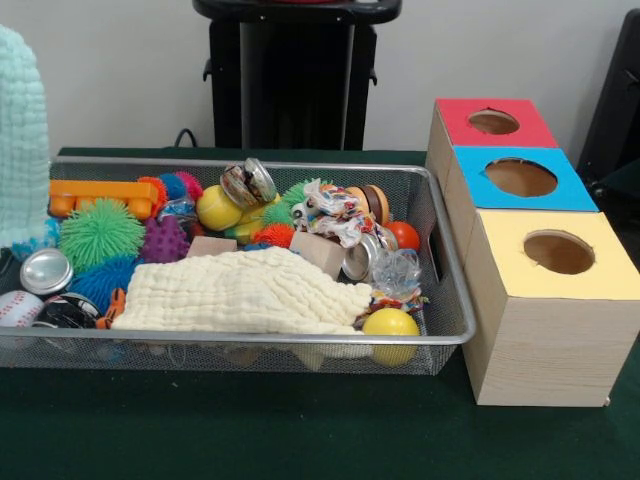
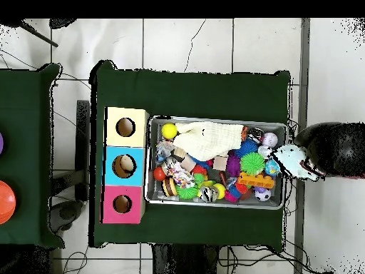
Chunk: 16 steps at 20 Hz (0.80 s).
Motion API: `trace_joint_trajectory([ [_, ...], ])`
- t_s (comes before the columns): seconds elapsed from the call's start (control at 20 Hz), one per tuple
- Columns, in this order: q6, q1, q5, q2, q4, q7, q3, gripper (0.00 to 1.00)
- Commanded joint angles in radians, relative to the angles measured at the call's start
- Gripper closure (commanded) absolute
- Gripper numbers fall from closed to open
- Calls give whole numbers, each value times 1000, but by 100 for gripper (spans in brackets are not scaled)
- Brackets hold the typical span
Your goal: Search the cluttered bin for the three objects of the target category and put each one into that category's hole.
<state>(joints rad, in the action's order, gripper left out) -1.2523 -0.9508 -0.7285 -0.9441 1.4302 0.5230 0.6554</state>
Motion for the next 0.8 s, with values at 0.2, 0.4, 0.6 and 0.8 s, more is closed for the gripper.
trace_joint_trajectory([
  [0.2, 68, 27, 212, 80, 145, 396, -135, 100],
  [0.4, 51, 72, 285, 124, 167, 532, -221, 100],
  [0.6, 106, 107, 324, 164, 162, 606, -281, 100],
  [0.8, 183, 126, 336, 176, 193, 651, -324, 100],
])
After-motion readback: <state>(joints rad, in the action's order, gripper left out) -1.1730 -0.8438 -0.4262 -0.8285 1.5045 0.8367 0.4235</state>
